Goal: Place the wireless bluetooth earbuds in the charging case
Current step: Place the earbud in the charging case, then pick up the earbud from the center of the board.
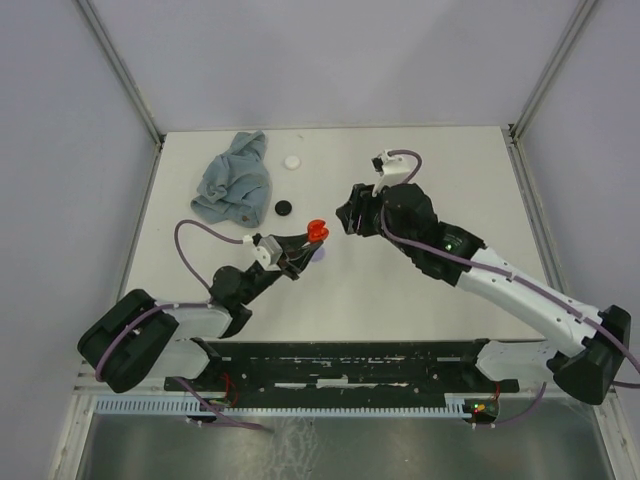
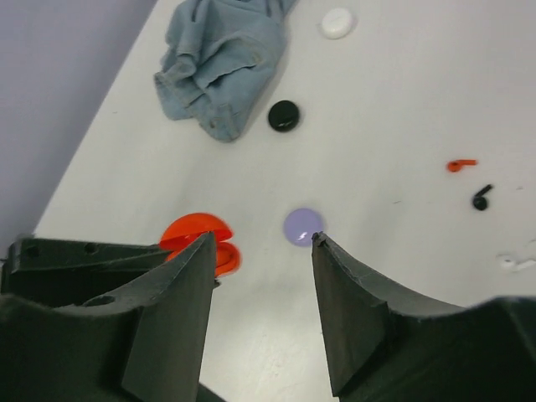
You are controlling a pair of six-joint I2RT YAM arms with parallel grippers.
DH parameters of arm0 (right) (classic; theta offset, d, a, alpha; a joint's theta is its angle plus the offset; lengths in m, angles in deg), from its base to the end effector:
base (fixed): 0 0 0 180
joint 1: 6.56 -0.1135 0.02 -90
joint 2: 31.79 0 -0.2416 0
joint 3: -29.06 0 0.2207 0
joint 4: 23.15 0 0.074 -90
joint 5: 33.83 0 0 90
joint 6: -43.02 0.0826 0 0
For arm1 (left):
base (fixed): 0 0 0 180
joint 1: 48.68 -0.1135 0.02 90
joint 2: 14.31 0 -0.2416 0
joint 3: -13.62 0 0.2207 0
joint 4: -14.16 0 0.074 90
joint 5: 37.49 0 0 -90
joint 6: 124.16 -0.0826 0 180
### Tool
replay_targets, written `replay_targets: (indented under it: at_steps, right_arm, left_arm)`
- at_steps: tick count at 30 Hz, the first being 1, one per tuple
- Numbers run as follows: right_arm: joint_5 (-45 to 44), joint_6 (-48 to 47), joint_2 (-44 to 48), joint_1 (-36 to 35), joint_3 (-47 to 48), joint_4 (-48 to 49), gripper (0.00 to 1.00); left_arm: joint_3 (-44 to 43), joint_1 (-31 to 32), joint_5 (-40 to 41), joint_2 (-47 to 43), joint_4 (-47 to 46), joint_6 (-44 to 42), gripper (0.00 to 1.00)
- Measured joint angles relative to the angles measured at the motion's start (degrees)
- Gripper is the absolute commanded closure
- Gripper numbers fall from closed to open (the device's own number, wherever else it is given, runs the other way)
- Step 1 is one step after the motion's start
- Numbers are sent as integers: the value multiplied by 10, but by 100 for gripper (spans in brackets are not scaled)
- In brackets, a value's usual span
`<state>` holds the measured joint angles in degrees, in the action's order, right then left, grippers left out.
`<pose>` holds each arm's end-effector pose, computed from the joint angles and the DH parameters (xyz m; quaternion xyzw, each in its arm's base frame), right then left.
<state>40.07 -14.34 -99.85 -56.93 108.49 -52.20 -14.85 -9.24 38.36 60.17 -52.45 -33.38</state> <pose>0.2040 0.2104 0.3345 -0.0416 0.8026 0.3025 0.5125 0.1825 -0.1762 0.2417 0.2826 0.4996 -0.3464 0.7420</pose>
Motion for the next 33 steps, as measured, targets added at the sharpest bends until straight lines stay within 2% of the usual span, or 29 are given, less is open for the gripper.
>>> replay_targets:
  at_steps: [6, 12, 22, 33]
  right_arm:
    - [32, -87, -86, 86, 51, -59, 42]
    - [99, -186, -211, 159, 80, -97, 42]
    - [222, -356, -377, 219, 195, -134, 42]
    - [294, -453, -530, 273, 340, -196, 40]
  left_arm:
    - [35, -20, 13, -2, 8, 1, 97]
    - [49, -29, 19, -36, 70, 1, 97]
    - [64, -30, 19, -48, 91, 7, 97]
    - [64, -30, 15, -39, 90, 7, 97]
